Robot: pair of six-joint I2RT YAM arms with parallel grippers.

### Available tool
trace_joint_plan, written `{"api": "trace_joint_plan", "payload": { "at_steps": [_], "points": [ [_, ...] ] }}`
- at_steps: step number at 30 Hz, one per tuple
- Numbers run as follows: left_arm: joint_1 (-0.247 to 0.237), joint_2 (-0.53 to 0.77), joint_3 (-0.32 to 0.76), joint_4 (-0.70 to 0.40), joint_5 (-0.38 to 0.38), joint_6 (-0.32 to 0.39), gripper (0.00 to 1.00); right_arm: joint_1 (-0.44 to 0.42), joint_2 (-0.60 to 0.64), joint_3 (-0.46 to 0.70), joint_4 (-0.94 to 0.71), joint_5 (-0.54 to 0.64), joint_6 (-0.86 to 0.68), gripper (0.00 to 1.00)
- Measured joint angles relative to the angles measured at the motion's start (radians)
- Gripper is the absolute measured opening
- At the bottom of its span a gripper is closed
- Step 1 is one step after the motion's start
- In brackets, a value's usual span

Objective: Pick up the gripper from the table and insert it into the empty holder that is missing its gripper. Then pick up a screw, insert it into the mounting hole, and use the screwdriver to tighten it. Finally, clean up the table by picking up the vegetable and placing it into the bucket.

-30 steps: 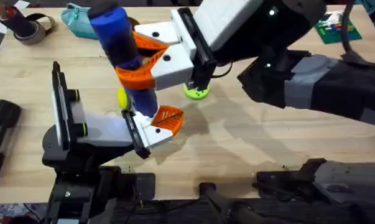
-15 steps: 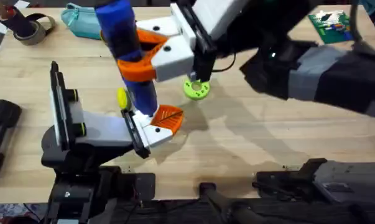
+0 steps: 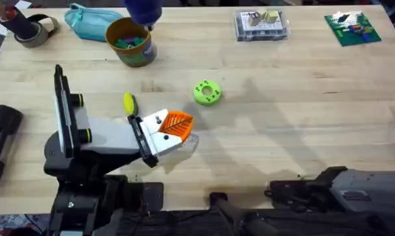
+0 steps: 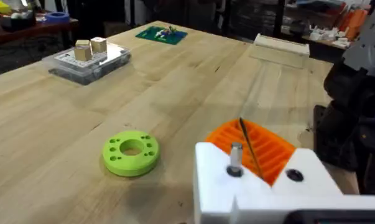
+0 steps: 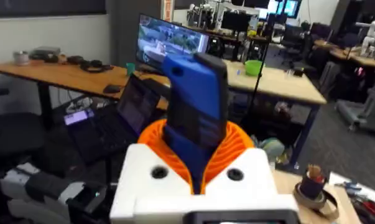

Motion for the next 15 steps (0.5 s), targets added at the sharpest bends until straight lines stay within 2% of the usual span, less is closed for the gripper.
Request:
{"api": "trace_joint_plan", "payload": {
  "at_steps": [6, 9, 11, 13, 15],
  "points": [
    [0.0, 0.0, 0.0, 0.0, 0.0, 0.0, 0.012, -0.003, -0.006, 0.009, -0.189, 0.011, -0.119, 0.046],
    [0.0, 0.0, 0.0, 0.0, 0.0, 0.0, 0.012, -0.016, -0.008, 0.016, -0.399, 0.068, -0.211, 0.048],
    [0.0, 0.0, 0.0, 0.0, 0.0, 0.0, 0.012, -0.029, -0.008, 0.028, -0.594, 0.148, -0.302, 0.047],
    [0.0, 0.0, 0.0, 0.0, 0.0, 0.0, 0.012, -0.043, -0.007, 0.054, -0.821, 0.278, -0.413, 0.046],
    [0.0, 0.0, 0.0, 0.0, 0.0, 0.0, 0.012, -0.054, -0.004, 0.076, -0.981, 0.425, -0.525, 0.048]
  ]
}}
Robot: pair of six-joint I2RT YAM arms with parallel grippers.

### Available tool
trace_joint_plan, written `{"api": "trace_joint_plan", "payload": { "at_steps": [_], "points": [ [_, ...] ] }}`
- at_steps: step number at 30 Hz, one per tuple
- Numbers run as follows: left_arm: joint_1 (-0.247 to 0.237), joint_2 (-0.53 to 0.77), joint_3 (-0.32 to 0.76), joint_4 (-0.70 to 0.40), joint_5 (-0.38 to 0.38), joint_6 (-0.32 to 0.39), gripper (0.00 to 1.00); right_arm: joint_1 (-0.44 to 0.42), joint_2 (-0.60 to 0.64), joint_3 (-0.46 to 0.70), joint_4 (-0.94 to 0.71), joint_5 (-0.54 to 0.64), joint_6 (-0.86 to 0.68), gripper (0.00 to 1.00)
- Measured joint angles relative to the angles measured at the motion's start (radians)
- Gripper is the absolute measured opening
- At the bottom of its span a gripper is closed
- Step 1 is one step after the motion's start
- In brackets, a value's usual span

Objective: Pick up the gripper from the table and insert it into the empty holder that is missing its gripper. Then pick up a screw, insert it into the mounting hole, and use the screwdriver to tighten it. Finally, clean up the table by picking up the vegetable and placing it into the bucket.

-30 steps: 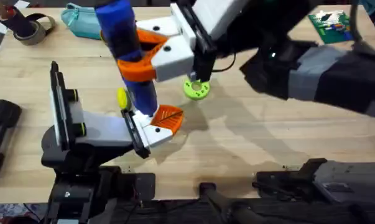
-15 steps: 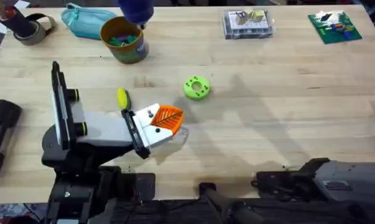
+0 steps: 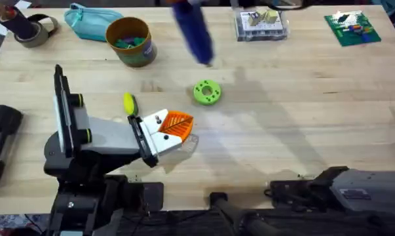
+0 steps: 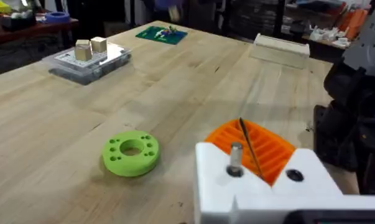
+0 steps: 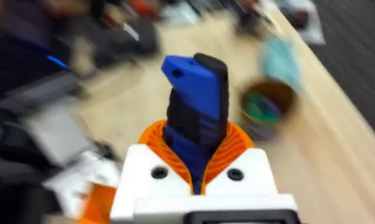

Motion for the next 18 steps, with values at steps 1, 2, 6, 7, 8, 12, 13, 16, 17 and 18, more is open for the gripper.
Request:
{"api": "trace_joint_plan", "payload": {
  "at_steps": [1, 2, 6, 7, 8, 12, 13, 16, 17, 18],
  "points": [
    [0.0, 0.0, 0.0, 0.0, 0.0, 0.0, 0.012, -0.004, 0.001, 0.008, -0.047, 0.069, -0.047, 0.048],
    [0.0, 0.0, 0.0, 0.0, 0.0, 0.0, 0.012, -0.008, 0.0, 0.016, -0.087, 0.144, -0.088, 0.047],
    [0.0, 0.0, 0.0, 0.0, 0.0, 0.0, 0.012, -0.019, 0.001, 0.039, -0.201, 0.384, -0.189, 0.046],
    [0.0, 0.0, 0.0, 0.0, 0.0, 0.0, 0.012, -0.023, 0.002, 0.045, -0.242, 0.429, -0.204, 0.046],
    [0.0, 0.0, 0.0, 0.0, 0.0, 0.0, 0.012, -0.027, 0.003, 0.046, -0.28, 0.465, -0.214, 0.046],
    [0.0, 0.0, 0.0, 0.0, 0.0, 0.0, 0.012, -0.053, 0.041, 0.048, -0.38, 0.584, -0.243, 0.047],
    [0.0, 0.0, 0.0, 0.0, 0.0, 0.0, 0.012, -0.06, 0.061, 0.048, -0.379, 0.607, -0.248, 0.047],
    [0.0, 0.0, 0.0, 0.0, 0.0, 0.0, 0.012, -0.087, 0.135, 0.049, -0.374, 0.686, -0.262, 0.046],
    [0.0, 0.0, 0.0, 0.0, 0.0, 0.0, 0.012, -0.096, 0.158, 0.049, -0.374, 0.712, -0.27, 0.045],
    [0.0, 0.0, 0.0, 0.0, 0.0, 0.0, 0.012, -0.105, 0.179, 0.049, -0.374, 0.735, -0.277, 0.045]
  ]
}}
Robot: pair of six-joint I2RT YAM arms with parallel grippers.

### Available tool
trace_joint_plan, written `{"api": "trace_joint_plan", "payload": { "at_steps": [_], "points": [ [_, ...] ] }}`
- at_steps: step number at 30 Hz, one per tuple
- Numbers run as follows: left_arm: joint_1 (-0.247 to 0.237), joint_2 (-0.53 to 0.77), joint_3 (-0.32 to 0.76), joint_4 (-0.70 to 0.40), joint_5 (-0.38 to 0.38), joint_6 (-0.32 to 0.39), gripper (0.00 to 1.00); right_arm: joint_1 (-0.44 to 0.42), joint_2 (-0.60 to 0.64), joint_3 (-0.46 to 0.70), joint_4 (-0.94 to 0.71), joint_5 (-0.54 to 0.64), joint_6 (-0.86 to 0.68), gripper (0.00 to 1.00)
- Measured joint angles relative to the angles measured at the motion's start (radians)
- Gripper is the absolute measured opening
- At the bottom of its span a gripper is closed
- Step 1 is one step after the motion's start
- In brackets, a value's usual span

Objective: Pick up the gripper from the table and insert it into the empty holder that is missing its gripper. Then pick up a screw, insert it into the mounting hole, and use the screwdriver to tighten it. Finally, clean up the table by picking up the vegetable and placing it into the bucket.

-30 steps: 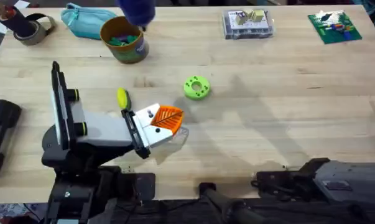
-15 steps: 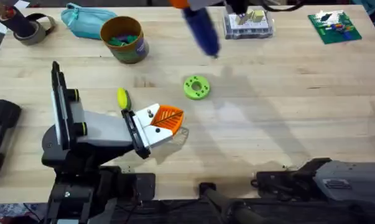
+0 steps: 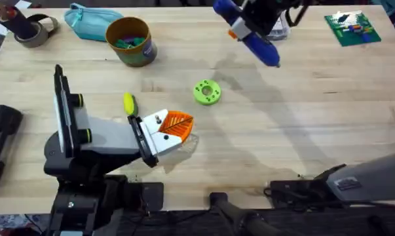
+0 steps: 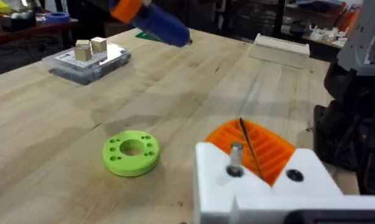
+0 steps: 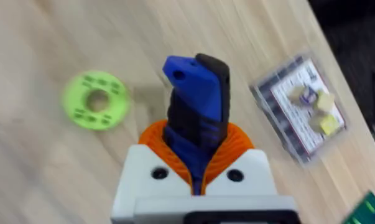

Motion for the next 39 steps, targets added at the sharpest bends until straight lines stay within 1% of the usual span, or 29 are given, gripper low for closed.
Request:
{"api": "trace_joint_plan", "payload": {
  "at_steps": [7, 12, 16, 23, 27, 36, 39],
  "points": [
    [0.0, 0.0, 0.0, 0.0, 0.0, 0.0, 0.012, -0.07, 0.138, 0.0, 0.0, 0.155, -0.113, 0.042],
    [0.0, 0.0, 0.0, 0.0, 0.0, 0.0, 0.012, -0.091, 0.202, -0.002, 0.003, 0.201, -0.179, 0.041],
    [0.0, 0.0, 0.0, 0.0, 0.0, 0.0, 0.012, -0.091, 0.213, -0.049, 0.077, 0.209, -0.238, 0.041],
    [0.0, 0.0, 0.0, 0.0, 0.0, 0.0, 0.012, -0.09, 0.213, -0.223, 0.179, 0.217, -0.325, 0.038],
    [0.0, 0.0, 0.0, 0.0, -0.001, 0.0, 0.012, -0.09, 0.215, -0.288, 0.216, 0.22, -0.375, 0.037],
    [0.0, 0.0, 0.0, 0.0, -0.009, 0.0, 0.008, -0.09, 0.217, -0.294, 0.226, 0.209, -0.414, 0.036],
    [0.0, 0.0, 0.0, 0.001, -0.012, 0.0, 0.009, -0.09, 0.235, -0.294, 0.233, 0.208, -0.415, 0.036]
  ]
}}
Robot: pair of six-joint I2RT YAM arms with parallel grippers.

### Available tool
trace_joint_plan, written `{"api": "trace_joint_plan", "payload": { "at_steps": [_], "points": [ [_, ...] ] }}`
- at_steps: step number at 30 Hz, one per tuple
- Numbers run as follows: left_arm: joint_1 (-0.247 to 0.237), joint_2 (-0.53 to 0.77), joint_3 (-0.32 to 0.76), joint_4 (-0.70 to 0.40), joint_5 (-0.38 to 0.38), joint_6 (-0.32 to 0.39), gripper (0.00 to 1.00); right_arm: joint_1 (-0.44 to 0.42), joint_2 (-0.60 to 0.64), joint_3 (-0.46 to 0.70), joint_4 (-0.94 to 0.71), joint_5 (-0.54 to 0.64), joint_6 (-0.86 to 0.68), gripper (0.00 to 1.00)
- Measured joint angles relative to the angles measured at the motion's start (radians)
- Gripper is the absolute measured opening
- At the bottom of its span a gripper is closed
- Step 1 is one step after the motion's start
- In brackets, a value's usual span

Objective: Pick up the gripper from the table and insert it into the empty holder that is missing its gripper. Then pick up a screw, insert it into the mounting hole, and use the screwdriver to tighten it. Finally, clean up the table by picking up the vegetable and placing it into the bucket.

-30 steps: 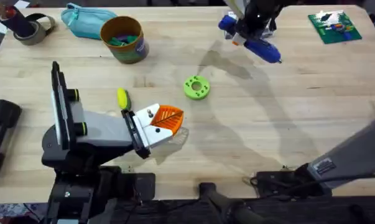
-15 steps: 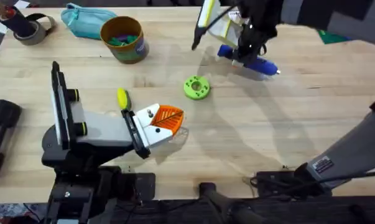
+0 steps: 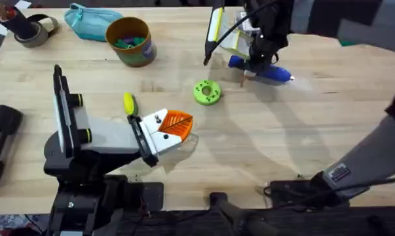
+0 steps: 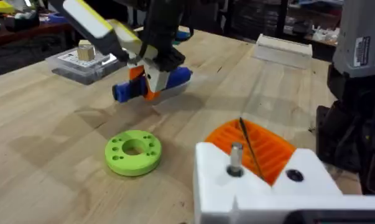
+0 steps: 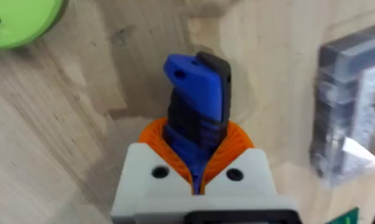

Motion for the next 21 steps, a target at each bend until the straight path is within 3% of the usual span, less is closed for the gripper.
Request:
{"api": "trace_joint_plan", "payload": {
  "at_steps": [8, 9, 10, 11, 16, 17, 18, 21],
  "points": [
    [0.0, 0.0, 0.0, 0.0, -0.002, 0.0, 0.008, 0.003, 0.048, 0.001, 0.001, 0.017, -0.001, 0.035],
    [0.0, 0.0, 0.0, 0.0, -0.002, 0.0, 0.008, 0.003, 0.048, 0.001, 0.0, 0.019, -0.003, 0.046],
    [0.0, 0.0, 0.0, 0.0, -0.003, 0.0, 0.008, 0.003, 0.048, 0.001, 0.001, 0.021, -0.001, 0.117],
    [0.0, 0.0, 0.0, 0.001, -0.004, 0.003, 0.068, 0.003, 0.048, 0.001, 0.003, 0.023, 0.002, 0.201],
    [0.0, 0.0, 0.0, 0.001, -0.004, 0.003, 0.843, 0.002, 0.034, 0.009, 0.022, 0.049, 0.075, 0.932],
    [0.0, 0.0, 0.0, 0.001, -0.004, 0.0, 0.941, 0.002, 0.025, 0.009, 0.012, 0.048, 0.109, 0.976],
    [0.0, 0.0, 0.0, 0.001, -0.004, 0.0, 0.974, 0.003, 0.016, 0.009, 0.001, 0.046, 0.15, 0.99],
    [0.0, 0.0, -0.002, 0.017, -0.011, -0.001, 0.986, 0.015, -0.037, 0.009, -0.004, 0.044, 0.261, 0.995]
  ]
}}
